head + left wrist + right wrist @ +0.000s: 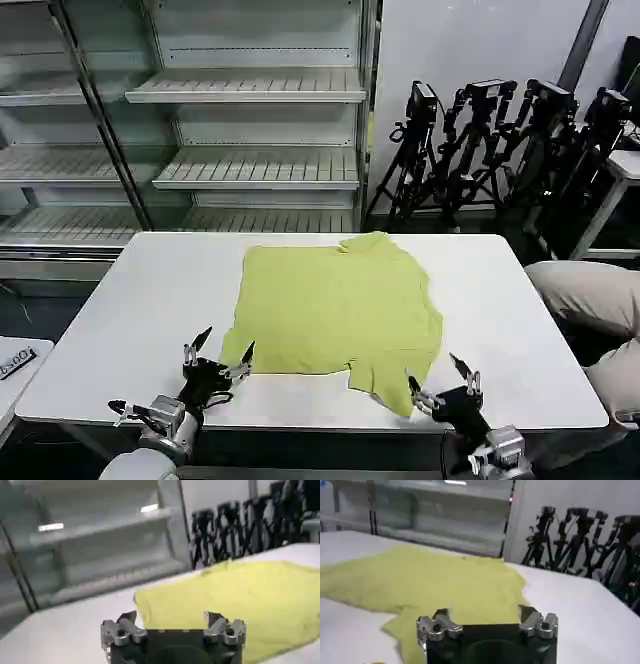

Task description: Fold and organize the clothes.

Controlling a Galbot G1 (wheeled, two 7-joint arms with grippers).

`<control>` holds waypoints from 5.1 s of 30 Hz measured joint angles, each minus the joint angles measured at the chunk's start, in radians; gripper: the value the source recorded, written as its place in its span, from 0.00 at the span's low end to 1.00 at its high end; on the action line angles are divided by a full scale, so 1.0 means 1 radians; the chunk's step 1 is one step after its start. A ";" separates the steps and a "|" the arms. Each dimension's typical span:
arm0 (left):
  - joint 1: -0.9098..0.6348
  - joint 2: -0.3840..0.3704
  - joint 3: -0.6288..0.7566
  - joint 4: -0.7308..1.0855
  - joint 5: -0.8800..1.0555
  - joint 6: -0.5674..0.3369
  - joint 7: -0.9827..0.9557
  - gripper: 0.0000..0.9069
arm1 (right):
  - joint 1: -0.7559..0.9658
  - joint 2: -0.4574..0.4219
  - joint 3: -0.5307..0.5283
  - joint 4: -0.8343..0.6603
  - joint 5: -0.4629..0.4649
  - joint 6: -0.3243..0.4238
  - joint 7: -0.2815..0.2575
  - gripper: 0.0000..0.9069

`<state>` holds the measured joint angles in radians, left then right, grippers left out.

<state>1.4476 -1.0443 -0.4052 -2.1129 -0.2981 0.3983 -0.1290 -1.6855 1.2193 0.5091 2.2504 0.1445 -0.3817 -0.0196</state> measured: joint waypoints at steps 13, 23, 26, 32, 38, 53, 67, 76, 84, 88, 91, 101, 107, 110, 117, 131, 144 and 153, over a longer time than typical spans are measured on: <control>-0.003 0.000 -0.043 0.031 -0.082 0.121 -0.019 0.19 | -0.004 0.003 -0.051 -0.002 0.004 -0.060 0.051 0.38; -0.005 0.000 -0.044 0.044 -0.102 0.149 -0.012 0.01 | 0.019 -0.016 -0.073 -0.008 0.068 -0.121 0.061 0.00; -0.005 -0.003 -0.041 0.048 -0.104 0.153 -0.009 0.01 | 0.022 -0.021 -0.076 -0.008 0.088 -0.135 0.058 0.00; 0.000 -0.014 -0.034 0.042 -0.101 0.160 -0.002 0.01 | 0.032 -0.023 -0.083 -0.004 0.110 -0.140 0.054 0.00; -0.008 -0.015 -0.027 0.032 -0.099 0.163 0.013 0.01 | 0.063 -0.036 -0.074 0.005 0.141 -0.131 0.056 0.00; -0.152 -0.059 0.005 0.087 -0.094 0.143 0.036 0.01 | 0.323 -0.030 -0.099 -0.107 0.200 -0.147 0.062 0.00; -0.385 -0.105 0.032 0.245 -0.140 0.138 0.029 0.01 | 0.609 0.007 -0.171 -0.351 0.190 -0.140 0.051 0.00; -0.461 -0.105 0.056 0.334 -0.147 0.130 0.040 0.02 | 0.728 0.022 -0.204 -0.475 0.177 -0.125 0.036 0.00; -0.506 -0.105 0.079 0.386 -0.148 0.120 0.046 0.01 | 0.773 0.029 -0.211 -0.529 0.164 -0.122 0.034 0.00; -0.525 -0.101 0.089 0.410 -0.149 0.117 0.048 0.01 | 0.785 0.029 -0.207 -0.541 0.160 -0.123 0.040 0.00; -0.533 -0.097 0.098 0.423 -0.146 0.116 0.052 0.01 | 0.789 0.029 -0.201 -0.548 0.156 -0.124 0.042 0.00; -0.560 -0.098 0.116 0.472 -0.138 0.105 0.056 1.00 | 0.795 0.034 -0.192 -0.571 0.143 -0.125 0.045 0.49; -0.568 -0.101 0.122 0.484 -0.120 0.109 0.059 1.00 | 0.805 0.030 -0.184 -0.582 0.145 -0.125 0.044 1.00; -0.562 -0.095 0.118 0.483 -0.106 0.110 0.061 1.00 | 0.805 0.024 -0.176 -0.581 0.154 -0.126 0.045 1.00; -0.524 -0.066 0.082 0.428 -0.096 0.114 0.064 1.00 | 0.754 -0.011 -0.148 -0.517 0.185 -0.144 0.051 1.00; -0.410 -0.051 0.079 0.310 -0.121 0.147 0.033 0.56 | 0.554 -0.060 -0.098 -0.374 0.204 -0.182 0.081 0.00; -0.438 -0.041 0.081 0.376 -0.129 0.153 0.045 0.01 | 0.530 -0.062 -0.099 -0.374 0.250 -0.191 0.085 0.00; -0.453 -0.048 0.098 0.404 -0.130 0.140 0.068 0.01 | 0.531 -0.057 -0.100 -0.382 0.258 -0.191 0.083 0.00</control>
<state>0.9951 -1.0920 -0.3068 -1.7086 -0.4284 0.5388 -0.0610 -1.1548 1.1620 0.4087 1.8680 0.4029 -0.5729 0.0639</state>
